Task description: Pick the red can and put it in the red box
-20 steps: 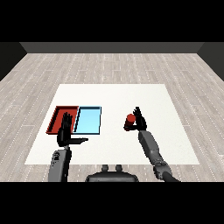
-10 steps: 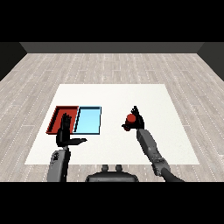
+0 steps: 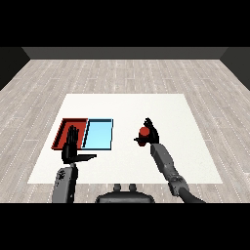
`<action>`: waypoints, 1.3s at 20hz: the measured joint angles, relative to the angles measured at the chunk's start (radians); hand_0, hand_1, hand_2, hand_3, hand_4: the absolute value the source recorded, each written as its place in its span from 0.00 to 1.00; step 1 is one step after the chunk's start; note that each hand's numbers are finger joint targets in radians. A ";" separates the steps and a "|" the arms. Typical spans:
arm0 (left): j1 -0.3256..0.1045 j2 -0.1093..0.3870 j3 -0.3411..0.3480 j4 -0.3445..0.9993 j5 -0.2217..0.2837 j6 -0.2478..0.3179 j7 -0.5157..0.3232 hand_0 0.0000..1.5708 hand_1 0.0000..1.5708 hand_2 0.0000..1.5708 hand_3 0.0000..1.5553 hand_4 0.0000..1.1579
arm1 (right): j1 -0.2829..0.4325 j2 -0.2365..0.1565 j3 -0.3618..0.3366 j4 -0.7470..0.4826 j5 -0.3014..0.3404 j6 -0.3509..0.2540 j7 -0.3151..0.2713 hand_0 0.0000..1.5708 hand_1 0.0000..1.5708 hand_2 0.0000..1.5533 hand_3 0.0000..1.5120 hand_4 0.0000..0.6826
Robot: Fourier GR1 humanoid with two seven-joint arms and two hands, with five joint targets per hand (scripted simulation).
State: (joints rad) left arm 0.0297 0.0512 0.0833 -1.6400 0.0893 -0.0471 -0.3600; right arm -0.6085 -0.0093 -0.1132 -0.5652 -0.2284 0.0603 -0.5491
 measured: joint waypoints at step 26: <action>-0.022 -0.021 -0.068 0.021 -0.067 0.014 0.020 0.00 0.00 0.00 0.00 0.00 | 0.097 -0.003 0.089 -0.331 0.106 -0.156 0.086 0.92 0.92 0.93 0.93 0.95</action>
State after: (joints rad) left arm 0.0077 0.0305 0.0152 -1.6195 0.0219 -0.0330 -0.3399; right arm -0.5115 -0.0122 -0.0239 -0.8959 -0.1222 -0.0953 -0.4626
